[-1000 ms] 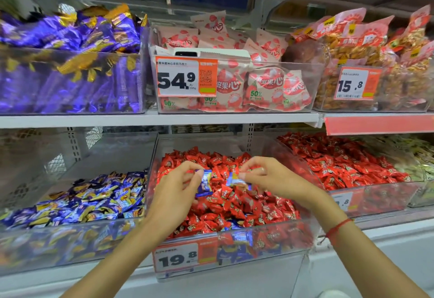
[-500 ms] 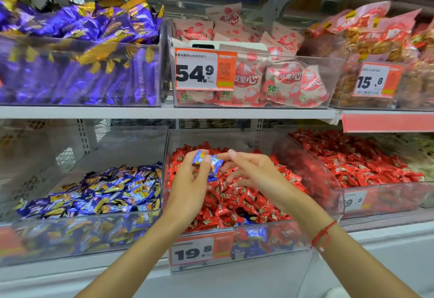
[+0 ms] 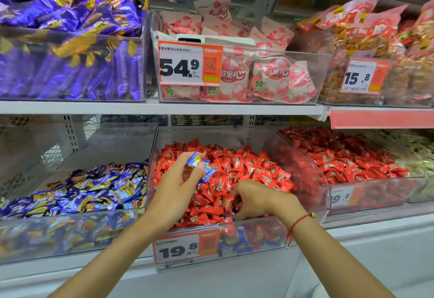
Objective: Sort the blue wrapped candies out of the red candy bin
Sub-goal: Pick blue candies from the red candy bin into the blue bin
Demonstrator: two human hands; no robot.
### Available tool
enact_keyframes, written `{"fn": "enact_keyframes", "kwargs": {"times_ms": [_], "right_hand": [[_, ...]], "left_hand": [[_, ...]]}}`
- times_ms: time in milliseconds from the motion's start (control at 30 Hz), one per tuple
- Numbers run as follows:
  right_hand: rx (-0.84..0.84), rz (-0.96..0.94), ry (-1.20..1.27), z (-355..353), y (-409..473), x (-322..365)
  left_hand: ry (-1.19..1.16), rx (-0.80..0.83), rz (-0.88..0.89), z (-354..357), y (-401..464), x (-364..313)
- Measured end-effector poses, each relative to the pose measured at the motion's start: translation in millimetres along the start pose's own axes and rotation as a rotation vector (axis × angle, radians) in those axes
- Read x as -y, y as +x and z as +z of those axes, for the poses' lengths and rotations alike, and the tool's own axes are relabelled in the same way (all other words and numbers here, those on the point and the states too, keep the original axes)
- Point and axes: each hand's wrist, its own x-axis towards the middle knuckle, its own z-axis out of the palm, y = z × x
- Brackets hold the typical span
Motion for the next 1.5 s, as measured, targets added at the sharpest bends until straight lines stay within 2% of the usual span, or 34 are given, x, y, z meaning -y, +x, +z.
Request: {"fn": "enact_keyframes", "kwargs": {"times_ms": [167, 267, 400, 467, 533, 600, 667, 767, 933, 1000, 1100, 1233, 1333, 1500], "right_hand": [[-0.232, 0.108, -0.173, -0.8, 1.8, -7.7], [-0.256, 0.165, -0.122, -3.1, 0.1, -9.7], [-0.553, 0.366, 0.004, -17.9, -4.7, -21.5], [-0.507, 0.365, 0.118, -26.3, -9.3, -31.6], [-0.311, 0.242, 0.194, -31.1, -10.7, -35.6], [-0.103, 0.156, 0.166, -31.1, -13.2, -28.5], [0.004, 0.16, 0.096, -25.8, -12.1, -23.6], [-0.131, 0.176, -0.015, -13.2, -8.6, -24.7], [-0.233, 0.143, 0.1, -23.7, -12.5, -30.9], [-0.331, 0.174, 0.244, -34.9, -19.6, -29.7], [-0.434, 0.107, 0.695, -49.8, -29.9, -15.1], [-0.401, 0.051, 1.059, -55.5, -37.9, 18.8], [-0.332, 0.009, 1.149, -51.8, -38.0, 35.0], [-0.398, -0.029, 1.163, -46.1, -31.9, 44.0]], "left_hand": [[-0.038, -0.003, -0.05, 0.4, 2.9, 8.3], [-0.064, -0.006, -0.039, 0.1, 2.2, 1.2], [-0.071, 0.005, -0.037, 0.0, 1.6, -3.7], [-0.067, 0.004, -0.041, 0.0, 2.4, -1.5], [-0.058, 0.011, -0.044, 0.5, 3.1, 1.5], [-0.067, 0.014, -0.042, 1.4, 4.7, 3.2], [-0.073, 0.012, -0.041, 1.4, 5.6, 3.4], [-0.079, 0.023, -0.053, 3.1, 5.9, 3.3], [-0.13, 0.134, -0.134, 2.0, 6.7, -1.2], [-0.162, 0.164, -0.161, 2.5, 6.7, -3.7], [-0.198, 0.181, -0.157, 5.5, 5.9, -7.4], [-0.298, 0.154, -0.155, 10.9, 5.9, -13.0], [-0.303, 0.152, -0.121, 11.2, 6.9, -13.4], [-0.234, 0.139, -0.058, 8.0, 5.6, -7.5]]}}
